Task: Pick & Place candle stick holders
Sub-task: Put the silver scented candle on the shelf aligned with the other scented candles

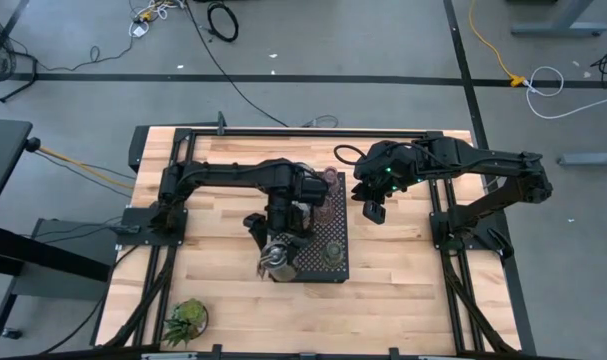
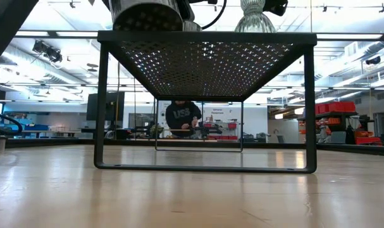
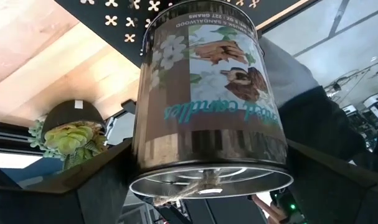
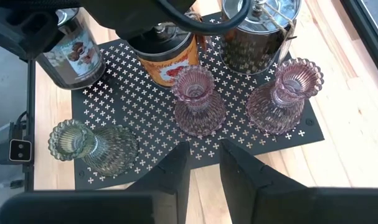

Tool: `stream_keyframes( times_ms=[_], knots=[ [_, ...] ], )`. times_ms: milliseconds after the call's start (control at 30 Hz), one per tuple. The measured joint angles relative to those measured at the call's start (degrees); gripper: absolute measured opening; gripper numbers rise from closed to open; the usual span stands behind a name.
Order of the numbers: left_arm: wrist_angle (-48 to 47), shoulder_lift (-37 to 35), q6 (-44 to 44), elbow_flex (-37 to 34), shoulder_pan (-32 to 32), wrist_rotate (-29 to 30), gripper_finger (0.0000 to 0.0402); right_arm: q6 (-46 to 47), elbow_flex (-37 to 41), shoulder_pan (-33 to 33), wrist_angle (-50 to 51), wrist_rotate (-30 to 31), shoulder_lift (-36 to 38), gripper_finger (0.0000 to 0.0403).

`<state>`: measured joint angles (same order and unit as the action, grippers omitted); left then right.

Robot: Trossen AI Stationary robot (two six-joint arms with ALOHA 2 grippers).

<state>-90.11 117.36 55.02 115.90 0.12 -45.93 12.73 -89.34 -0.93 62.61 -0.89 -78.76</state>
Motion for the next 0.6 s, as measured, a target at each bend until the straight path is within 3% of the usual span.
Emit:
stream_keyframes(
  times_ms=[600],
  knots=[
    [1.57,-2.26,2.1,-0.13,2.06,3.57,0.0385,-0.11,0.0,0.0,-0.38,0.0,0.0,0.0084]
  ],
)
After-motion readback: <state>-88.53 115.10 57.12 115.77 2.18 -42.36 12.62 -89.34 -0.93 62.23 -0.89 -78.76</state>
